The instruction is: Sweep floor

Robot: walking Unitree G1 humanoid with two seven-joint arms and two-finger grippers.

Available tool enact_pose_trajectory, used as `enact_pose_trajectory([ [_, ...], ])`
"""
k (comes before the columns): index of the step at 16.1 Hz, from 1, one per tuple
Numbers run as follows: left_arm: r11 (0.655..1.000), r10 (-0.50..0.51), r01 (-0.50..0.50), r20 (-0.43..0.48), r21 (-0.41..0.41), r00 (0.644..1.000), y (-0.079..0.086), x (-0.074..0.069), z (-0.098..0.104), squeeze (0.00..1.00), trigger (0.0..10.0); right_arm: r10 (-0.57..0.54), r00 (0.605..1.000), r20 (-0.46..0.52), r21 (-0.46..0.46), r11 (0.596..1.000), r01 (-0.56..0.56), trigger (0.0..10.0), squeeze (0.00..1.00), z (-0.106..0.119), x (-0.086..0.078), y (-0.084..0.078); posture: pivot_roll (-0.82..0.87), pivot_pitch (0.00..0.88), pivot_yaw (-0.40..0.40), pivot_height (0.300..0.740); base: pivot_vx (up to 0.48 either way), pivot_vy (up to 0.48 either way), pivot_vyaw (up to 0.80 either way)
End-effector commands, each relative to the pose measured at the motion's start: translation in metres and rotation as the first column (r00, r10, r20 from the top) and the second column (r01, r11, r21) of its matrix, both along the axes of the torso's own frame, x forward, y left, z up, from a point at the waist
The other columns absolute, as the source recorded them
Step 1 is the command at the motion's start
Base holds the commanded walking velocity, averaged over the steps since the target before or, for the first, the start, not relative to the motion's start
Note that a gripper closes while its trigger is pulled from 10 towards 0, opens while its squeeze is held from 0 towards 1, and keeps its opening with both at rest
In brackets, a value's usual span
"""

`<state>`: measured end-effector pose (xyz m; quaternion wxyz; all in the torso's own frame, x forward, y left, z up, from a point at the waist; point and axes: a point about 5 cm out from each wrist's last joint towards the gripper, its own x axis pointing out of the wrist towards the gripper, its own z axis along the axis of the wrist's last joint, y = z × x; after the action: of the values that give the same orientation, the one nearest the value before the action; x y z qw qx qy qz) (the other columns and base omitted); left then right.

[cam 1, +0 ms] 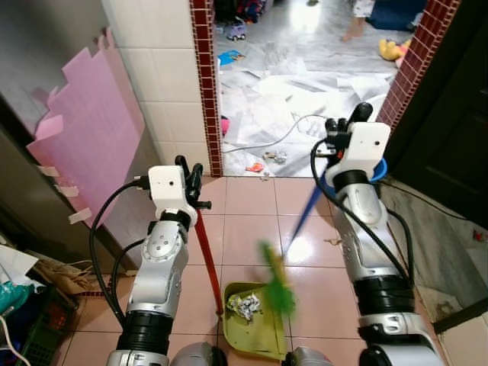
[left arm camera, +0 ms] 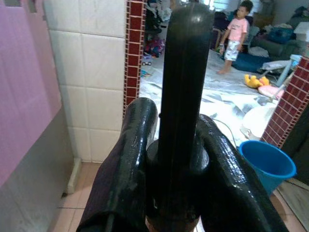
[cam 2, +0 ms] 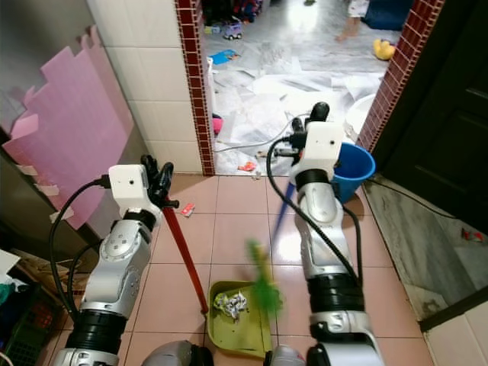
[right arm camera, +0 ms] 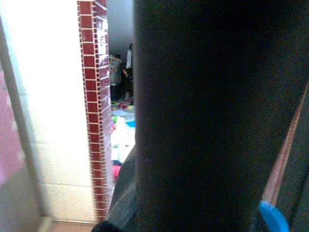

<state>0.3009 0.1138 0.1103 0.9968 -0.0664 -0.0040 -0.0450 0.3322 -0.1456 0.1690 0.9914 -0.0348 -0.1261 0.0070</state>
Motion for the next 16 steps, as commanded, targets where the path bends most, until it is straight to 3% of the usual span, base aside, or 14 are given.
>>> enact_pose_trajectory([
  [1, 1.000, 0.003, -0.002, 0.106, -0.015, 0.994, -0.002, 0.004, 0.025, 0.00, 10.0, 0.002, 0.993, 0.121, -0.099, 0.995, 0.010, 10.0, 0.00, 0.020, -0.004, 0.001, -0.06, 0.000, 0.039, 0.740, 0.000, 0.000, 0.00],
  [2, 0.999, -0.013, 0.016, 0.118, -0.027, 0.993, -0.005, 0.004, 0.029, 0.00, 10.0, -0.010, 0.988, 0.153, -0.152, 0.988, 0.034, 10.0, 0.00, 0.023, -0.008, -0.002, -0.06, 0.000, 0.040, 0.740, 0.000, 0.000, 0.00],
  [7, 0.998, 0.006, 0.004, 0.163, -0.065, 0.987, -0.004, 0.005, 0.043, 0.00, 10.0, -0.014, 0.990, 0.144, -0.213, 0.976, 0.045, 10.0, 0.00, 0.011, -0.019, -0.008, -0.06, 0.000, 0.047, 0.740, 0.000, 0.000, 0.00],
  [11, 0.995, 0.008, 0.017, 0.242, -0.100, 0.970, -0.005, 0.010, 0.072, 0.00, 10.0, -0.029, 0.991, 0.131, -0.240, 0.969, 0.060, 10.0, 0.00, 0.004, -0.024, -0.010, -0.06, 0.000, 0.055, 0.740, 0.372, 0.000, 0.00],
  [16, 0.991, 0.017, 0.019, 0.273, -0.130, 0.962, -0.005, 0.015, 0.088, 0.00, 10.0, -0.058, 0.994, 0.097, -0.255, 0.964, 0.081, 10.0, 0.00, -0.003, -0.022, -0.015, -0.07, 0.000, 0.057, 0.740, 0.468, 0.000, -0.75],
])
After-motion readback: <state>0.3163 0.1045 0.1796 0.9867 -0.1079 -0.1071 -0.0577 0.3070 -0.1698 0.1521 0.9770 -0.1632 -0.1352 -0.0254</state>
